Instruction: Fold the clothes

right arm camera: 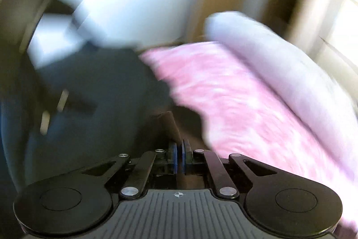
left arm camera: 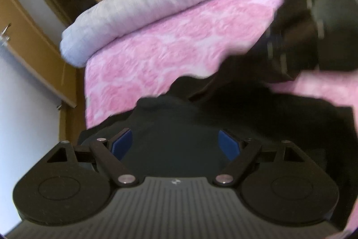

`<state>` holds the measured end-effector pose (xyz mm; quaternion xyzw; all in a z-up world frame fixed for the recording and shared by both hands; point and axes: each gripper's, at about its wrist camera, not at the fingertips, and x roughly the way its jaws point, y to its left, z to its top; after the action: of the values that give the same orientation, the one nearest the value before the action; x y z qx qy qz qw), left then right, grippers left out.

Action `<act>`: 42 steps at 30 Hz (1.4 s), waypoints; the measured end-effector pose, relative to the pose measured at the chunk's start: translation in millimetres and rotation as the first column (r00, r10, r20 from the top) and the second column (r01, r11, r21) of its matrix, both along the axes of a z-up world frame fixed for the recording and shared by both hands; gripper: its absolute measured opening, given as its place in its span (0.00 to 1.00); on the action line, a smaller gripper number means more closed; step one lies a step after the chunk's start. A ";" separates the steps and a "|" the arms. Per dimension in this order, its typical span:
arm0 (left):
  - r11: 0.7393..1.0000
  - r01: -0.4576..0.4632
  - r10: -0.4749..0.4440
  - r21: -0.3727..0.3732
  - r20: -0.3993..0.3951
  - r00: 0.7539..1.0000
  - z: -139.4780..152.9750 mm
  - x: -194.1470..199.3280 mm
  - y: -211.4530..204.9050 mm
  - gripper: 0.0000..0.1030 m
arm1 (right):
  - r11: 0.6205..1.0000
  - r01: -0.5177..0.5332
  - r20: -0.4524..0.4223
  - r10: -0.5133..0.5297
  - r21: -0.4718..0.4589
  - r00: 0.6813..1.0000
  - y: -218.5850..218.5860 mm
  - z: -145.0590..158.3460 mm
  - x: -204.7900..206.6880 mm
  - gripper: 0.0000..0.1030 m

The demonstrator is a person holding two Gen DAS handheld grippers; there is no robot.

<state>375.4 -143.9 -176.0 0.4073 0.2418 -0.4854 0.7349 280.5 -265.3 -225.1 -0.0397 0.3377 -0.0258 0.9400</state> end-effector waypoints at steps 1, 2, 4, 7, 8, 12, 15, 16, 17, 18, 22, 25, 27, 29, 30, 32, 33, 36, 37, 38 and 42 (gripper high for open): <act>1.000 0.019 -0.019 -0.008 -0.005 1.000 3.1 -8.8 -8.3 0.79 | 0.998 0.053 0.031 -0.055 0.041 0.998 -17.7 11.1 -8.4 0.02; 0.999 0.040 -0.040 -0.017 -0.012 0.999 6.1 -18.3 -17.4 0.79 | 0.991 0.117 0.056 -0.121 0.070 0.991 -41.7 17.5 -25.0 0.02; 0.996 0.077 -0.078 -0.034 -0.029 0.997 10.9 -38.2 -36.6 0.79 | 0.969 0.231 0.066 -0.237 0.086 0.969 -88.2 14.6 -66.5 0.02; 0.988 0.139 -0.143 -0.064 -0.063 0.988 17.6 -78.2 -74.5 0.79 | 0.912 0.395 0.077 -0.405 0.112 0.911 -157.9 10.3 -128.6 0.02; 0.984 0.162 -0.167 -0.069 -0.071 0.983 18.4 -93.7 -87.5 0.79 | 0.886 0.448 0.080 -0.458 0.121 0.885 -181.2 8.9 -149.4 0.02; 0.966 0.248 -0.254 -0.071 -0.097 0.962 12.6 -160.5 -139.1 0.79 | 0.754 0.638 0.086 -0.654 0.158 0.752 -274.2 3.1 -232.3 0.02; 0.958 0.282 -0.287 -0.056 -0.130 0.949 0.1 -212.9 -173.3 0.79 | 0.627 0.756 0.084 -0.777 0.187 0.623 -343.9 -1.2 -294.4 0.02; 0.957 0.287 -0.290 -0.044 -0.141 0.946 -6.4 -228.6 -184.9 0.79 | 0.580 0.791 0.083 -0.813 0.196 0.576 -367.2 -2.7 -315.2 0.02; 0.956 0.292 -0.293 -0.031 -0.152 0.944 -12.9 -244.3 -196.5 0.79 | 0.531 0.822 0.081 -0.846 0.205 0.527 -390.4 -4.1 -335.9 0.02; 0.955 0.295 -0.294 -0.015 -0.159 0.942 -19.7 -258.7 -207.9 0.79 | 0.502 0.836 0.058 -0.863 0.219 0.503 -409.0 -11.9 -353.2 0.02; 0.958 0.280 -0.269 0.055 -0.156 0.950 -49.5 -301.8 -252.7 0.79 | 0.527 0.801 -0.064 -0.823 0.283 0.564 -451.2 -54.5 -383.2 0.03; 0.963 0.250 -0.236 0.101 -0.133 0.963 -68.8 -317.5 -283.6 0.79 | 0.588 0.729 -0.039 -0.768 0.352 0.639 -467.8 -46.1 -391.2 0.03; 0.964 0.234 -0.222 0.124 -0.105 0.969 -77.4 -319.6 -298.1 0.79 | 0.617 0.687 0.037 -0.754 0.384 0.656 -474.2 -28.6 -395.6 0.02; 0.965 0.224 -0.213 0.134 -0.086 0.973 -82.8 -319.6 -308.5 0.79 | 0.630 0.677 0.123 -0.760 0.380 0.638 -478.5 -15.3 -410.2 0.02; 0.966 0.218 -0.209 0.140 -0.077 0.975 -85.5 -319.6 -313.8 0.79 | 0.636 0.673 0.166 -0.762 0.378 0.626 -480.6 -8.6 -417.5 0.02; 0.965 0.215 -0.207 0.152 -0.069 0.976 -93.5 -319.4 -323.3 0.79 | 0.606 0.695 0.131 -0.782 0.387 0.609 -489.4 -25.0 -430.8 0.03; 0.964 0.217 -0.208 0.155 -0.070 0.976 -97.3 -319.3 -327.2 0.79 | 0.581 0.713 0.068 -0.791 0.393 0.608 -495.8 -43.8 -435.8 0.03; 0.957 0.244 -0.235 0.155 -0.073 0.969 -106.9 -321.3 -334.3 0.79 | 0.523 0.748 -0.096 -0.790 0.408 0.605 -511.4 -97.8 -445.9 0.03; 0.954 0.257 -0.248 0.155 -0.073 0.966 -110.4 -322.2 -336.6 0.79 | 0.494 0.759 -0.137 -0.793 0.425 0.593 -515.2 -110.8 -449.9 0.03; 0.949 0.275 -0.266 0.154 -0.073 0.961 -113.9 -322.7 -338.8 0.79 | 0.460 0.768 -0.173 -0.798 0.445 0.578 -518.0 -119.8 -455.6 0.03; 0.938 0.308 -0.301 0.161 -0.067 0.951 -125.3 -320.3 -341.5 0.79 | 0.366 0.790 -0.248 -0.811 0.492 0.531 -520.6 -135.1 -469.4 0.05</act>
<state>55.1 -485.4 -301.3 0.4908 0.2316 -0.5790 0.6085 -188.9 -785.9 -360.2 0.4010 0.2886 -0.3802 0.7819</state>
